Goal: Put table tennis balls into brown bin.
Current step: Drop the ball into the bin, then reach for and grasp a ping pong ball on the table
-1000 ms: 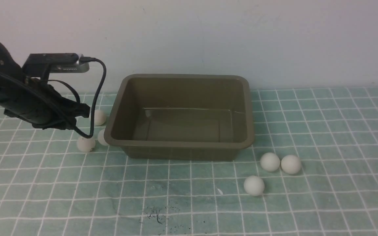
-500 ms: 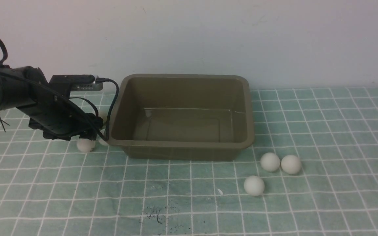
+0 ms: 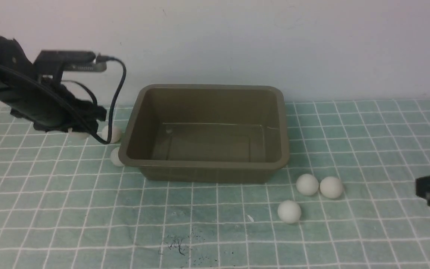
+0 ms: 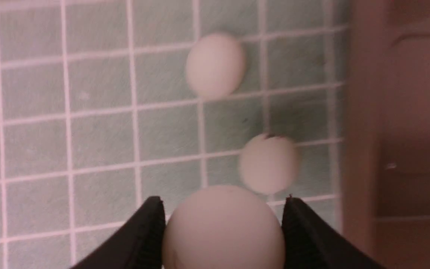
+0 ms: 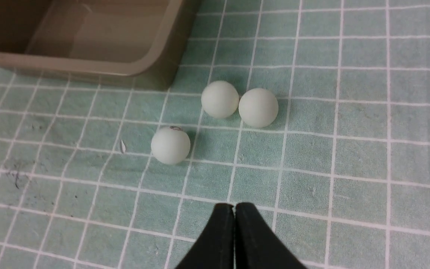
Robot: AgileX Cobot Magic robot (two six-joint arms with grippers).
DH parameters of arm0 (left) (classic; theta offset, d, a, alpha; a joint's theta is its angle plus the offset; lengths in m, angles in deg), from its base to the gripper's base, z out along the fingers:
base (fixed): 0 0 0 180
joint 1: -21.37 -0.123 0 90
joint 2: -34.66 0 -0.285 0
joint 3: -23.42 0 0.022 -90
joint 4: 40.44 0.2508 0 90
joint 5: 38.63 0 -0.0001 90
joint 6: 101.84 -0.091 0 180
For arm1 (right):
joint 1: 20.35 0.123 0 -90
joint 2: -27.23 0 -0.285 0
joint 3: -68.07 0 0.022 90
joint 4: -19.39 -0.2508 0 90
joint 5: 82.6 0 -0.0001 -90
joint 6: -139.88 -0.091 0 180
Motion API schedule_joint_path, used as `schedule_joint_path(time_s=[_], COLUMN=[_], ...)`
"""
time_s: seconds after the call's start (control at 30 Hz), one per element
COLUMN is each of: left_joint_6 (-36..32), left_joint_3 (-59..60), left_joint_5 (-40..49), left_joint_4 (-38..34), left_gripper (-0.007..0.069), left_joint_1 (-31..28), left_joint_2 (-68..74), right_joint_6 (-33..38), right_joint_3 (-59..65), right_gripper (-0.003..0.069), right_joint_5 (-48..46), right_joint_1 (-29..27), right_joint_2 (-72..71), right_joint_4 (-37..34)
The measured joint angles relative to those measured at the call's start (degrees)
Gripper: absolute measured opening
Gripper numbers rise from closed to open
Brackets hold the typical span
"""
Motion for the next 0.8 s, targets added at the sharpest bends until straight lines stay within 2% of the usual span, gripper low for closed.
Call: schedule_joint_path(time_s=[0.1,0.17,0.27,0.3,0.33,0.4,0.47,0.6,0.7,0.73,0.77,0.8], left_joint_6=[-4.4,-6.1,-6.7,-6.9,-6.9,-6.9,-6.9,-6.8,-4.1,-2.6,-2.6,-0.7], left_joint_3=[0.0,0.0,-0.1,-0.6,-1.3,-2.1,-4.7,-8.9,-13.2,-13.7,-14.0,-14.8], left_joint_5=[-2.2,-5.2,-6.0,-5.7,-5.1,-4.3,-1.5,3.1,8.0,9.6,9.6,13.0], left_joint_4=[-3.4,-7.0,-9.7,-10.7,-11.1,-11.3,-11.3,-9.3,-4.4,-3.1,-2.7,-0.2], left_gripper=[0.0353,0.0353,0.0353,0.0358,0.0377,0.0404,0.0497,0.0538,0.0460,0.0398,0.0398,0.0229], left_joint_1=[4.4,8.3,11.2,12.6,13.0,13.2,13.3,12.7,9.7,8.5,8.2,4.7], left_joint_2=[-3.3,-3.0,-1.0,1.7,3.6,5.0,7.1,7.0,5.4,5.1,4.9,4.1], right_joint_6=[1.0,1.0,1.2,1.1,0.7,0.0,-2.5,-3.3,-3.6,-3.7,-3.7,-3.8], right_joint_3=[-4.1,-7.9,-11.4,-14.1,-15.8,-17.1,-20.0,-21.9,-23.2,-23.6,-23.8,-24.2], right_gripper=[0.0030,0.0078,0.0156,0.0230,0.0283,0.0328,0.0437,0.0517,0.0531,0.0517,0.0512,0.0457], right_joint_5=[0.5,0.7,1.0,1.4,1.6,2.0,3.7,6.2,8.7,8.9,8.9,8.9], right_joint_1=[0.3,1.4,3.6,5.3,6.2,6.8,7.7,8.0,8.0,8.0,8.0,8.0], right_joint_2=[11.4,18.9,26.2,31.0,33.8,36.0,40.9,45.8,50.7,52.0,52.3,53.9], right_joint_4=[-0.1,1.5,4.5,7.2,8.8,10.0,12.1,12.5,12.4,12.4,12.4,12.2])
